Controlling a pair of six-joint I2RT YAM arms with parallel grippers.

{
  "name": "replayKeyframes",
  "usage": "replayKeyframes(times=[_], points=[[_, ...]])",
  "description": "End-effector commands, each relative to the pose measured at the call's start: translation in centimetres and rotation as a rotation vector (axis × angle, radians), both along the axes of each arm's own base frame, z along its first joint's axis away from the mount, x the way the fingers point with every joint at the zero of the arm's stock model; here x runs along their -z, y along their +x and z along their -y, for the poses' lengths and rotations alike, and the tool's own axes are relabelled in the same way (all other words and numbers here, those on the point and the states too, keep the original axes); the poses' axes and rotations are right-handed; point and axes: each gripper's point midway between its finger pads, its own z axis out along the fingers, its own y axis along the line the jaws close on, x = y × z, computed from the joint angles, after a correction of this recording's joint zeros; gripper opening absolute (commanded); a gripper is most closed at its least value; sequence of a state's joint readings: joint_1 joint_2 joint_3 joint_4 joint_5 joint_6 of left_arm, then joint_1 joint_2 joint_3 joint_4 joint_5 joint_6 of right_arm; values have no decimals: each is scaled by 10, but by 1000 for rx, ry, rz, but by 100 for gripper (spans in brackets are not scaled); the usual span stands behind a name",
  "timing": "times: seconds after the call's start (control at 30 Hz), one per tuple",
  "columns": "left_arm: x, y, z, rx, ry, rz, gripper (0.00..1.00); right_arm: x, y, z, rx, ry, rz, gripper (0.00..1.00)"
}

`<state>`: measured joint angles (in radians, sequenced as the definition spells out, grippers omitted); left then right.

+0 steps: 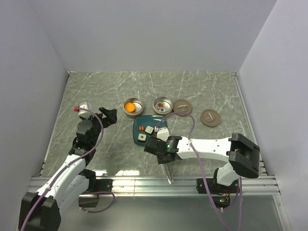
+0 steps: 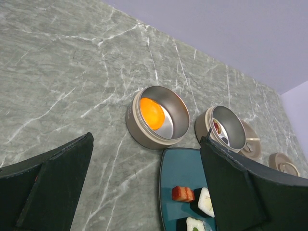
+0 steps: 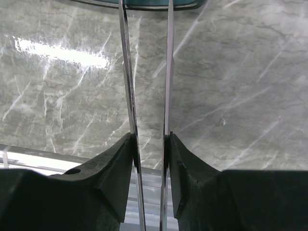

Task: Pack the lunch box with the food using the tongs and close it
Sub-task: Pick up the food using the clamp, then place the food into the lunch box

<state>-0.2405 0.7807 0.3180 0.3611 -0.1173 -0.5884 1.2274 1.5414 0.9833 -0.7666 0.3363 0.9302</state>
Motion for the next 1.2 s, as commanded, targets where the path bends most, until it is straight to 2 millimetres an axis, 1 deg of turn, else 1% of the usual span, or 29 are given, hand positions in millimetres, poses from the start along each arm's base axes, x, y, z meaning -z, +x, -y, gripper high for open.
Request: replayKeyframes(times=[0.0, 0.1, 0.23, 0.27, 0.33, 0.37, 0.47, 0.53, 0.63, 0.67, 0.73, 0.77, 0.87, 1.0, 1.17], points=[[-13, 0, 1, 7, -20, 49, 100, -26, 10, 6, 45, 32, 69, 31], [-14, 1, 1, 5, -18, 50, 99, -34, 14, 9, 51, 40, 99, 26], [-13, 1, 1, 5, -18, 49, 99, -45, 22, 7, 48, 42, 141, 24], [-14, 1, 1, 5, -18, 50, 99, -52, 25, 4, 48, 51, 158, 23], [-13, 1, 1, 5, -18, 49, 99, -60, 32, 5, 50, 43, 195, 23], [-13, 1, 1, 7, -18, 47, 99, -68, 36, 1, 53, 57, 214, 23], [-12, 1, 0, 4, -17, 46, 99, -83, 46, -1, 60, 65, 263, 22], [-13, 1, 1, 5, -18, 47, 99, -91, 51, 2, 65, 54, 295, 22], [-13, 2, 1, 7, -19, 46, 99, -105, 59, -1, 63, 74, 335, 22], [-12, 2, 1, 5, -17, 44, 99, -113, 62, -4, 57, 90, 351, 22], [-12, 2, 1, 5, -17, 44, 99, -121, 66, -8, 48, 104, 370, 22], [-12, 2, 1, 5, -17, 44, 99, -130, 70, -13, 34, 120, 386, 22], [-12, 2, 1, 4, -17, 43, 99, -143, 78, -19, 30, 133, 415, 21], [-11, 2, 0, 2, -16, 41, 99, -149, 84, -30, -3, 139, 431, 20], [-10, 3, 1, 2, -15, 38, 99, -163, 101, -43, -29, 148, 464, 20]])
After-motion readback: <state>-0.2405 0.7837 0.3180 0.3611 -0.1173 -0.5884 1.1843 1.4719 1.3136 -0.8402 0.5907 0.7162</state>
